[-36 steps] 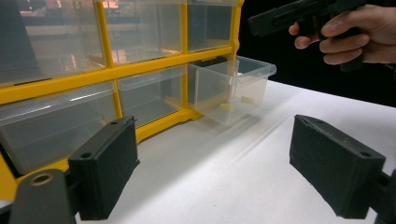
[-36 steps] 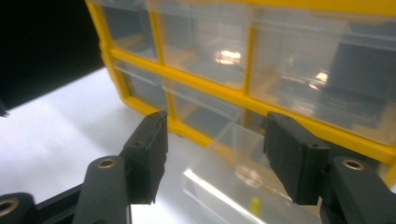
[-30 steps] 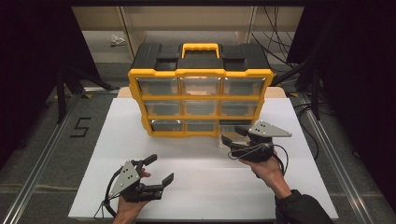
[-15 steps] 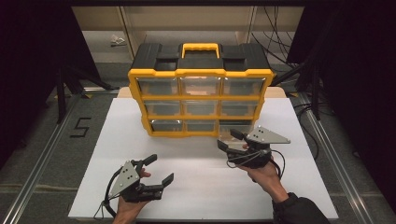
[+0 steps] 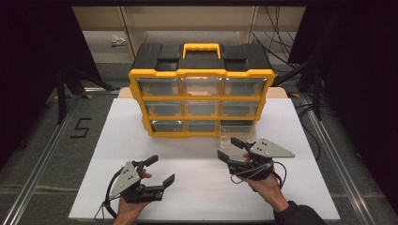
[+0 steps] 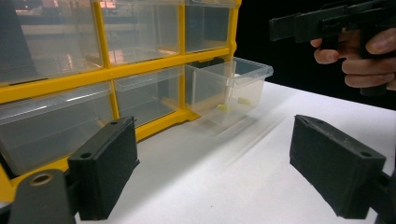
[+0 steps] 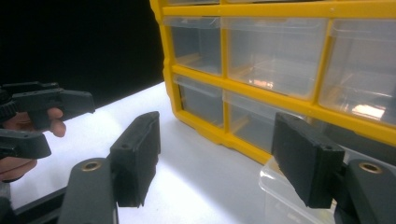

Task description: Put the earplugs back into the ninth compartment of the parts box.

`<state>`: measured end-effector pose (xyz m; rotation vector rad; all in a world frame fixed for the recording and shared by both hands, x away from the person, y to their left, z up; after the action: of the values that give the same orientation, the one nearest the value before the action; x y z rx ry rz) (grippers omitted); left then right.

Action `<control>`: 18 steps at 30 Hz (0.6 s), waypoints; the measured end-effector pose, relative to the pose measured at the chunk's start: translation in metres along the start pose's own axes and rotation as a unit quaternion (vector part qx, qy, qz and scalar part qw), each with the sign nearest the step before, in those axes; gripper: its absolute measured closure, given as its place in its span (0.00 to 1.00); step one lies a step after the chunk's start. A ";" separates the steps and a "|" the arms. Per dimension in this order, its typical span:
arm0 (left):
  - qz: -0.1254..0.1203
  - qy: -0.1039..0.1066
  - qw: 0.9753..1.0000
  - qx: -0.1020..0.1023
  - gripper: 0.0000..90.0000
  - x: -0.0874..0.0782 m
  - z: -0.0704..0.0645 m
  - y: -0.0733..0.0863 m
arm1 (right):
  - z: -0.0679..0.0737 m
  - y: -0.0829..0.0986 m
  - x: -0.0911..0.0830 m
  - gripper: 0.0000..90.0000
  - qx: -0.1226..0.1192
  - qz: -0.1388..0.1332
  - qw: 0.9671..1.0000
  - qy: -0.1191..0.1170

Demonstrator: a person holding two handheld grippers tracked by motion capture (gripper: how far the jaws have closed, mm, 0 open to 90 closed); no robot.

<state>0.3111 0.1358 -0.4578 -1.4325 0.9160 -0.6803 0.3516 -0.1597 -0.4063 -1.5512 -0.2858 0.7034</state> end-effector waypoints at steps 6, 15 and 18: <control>0.002 0.003 1.000 0.000 0.16 0.000 -0.001 0.000 | -0.004 0.007 -0.007 0.34 0.012 -0.012 1.000 0.008; 0.002 0.005 1.000 -0.003 0.16 0.000 0.000 0.000 | -0.007 0.022 -0.018 0.30 0.014 -0.019 1.000 0.018; 0.002 0.006 1.000 -0.001 0.16 0.000 -0.001 0.000 | -0.007 0.023 -0.021 0.30 0.021 -0.024 0.999 0.018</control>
<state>0.3100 0.1351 -0.4580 -1.4299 0.9297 -0.6863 0.3341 -0.1802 -0.4238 -1.5101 -0.2797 0.6392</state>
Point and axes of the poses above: each handheld gripper's, and its own axes: x roughly forward along the jaws, y roughly out of its underside, z roughly to its left, the point moved 4 cm from there along x, roughly forward along the jaws, and after that the axes turned 11 degrees about y, right-handed, at the moved point
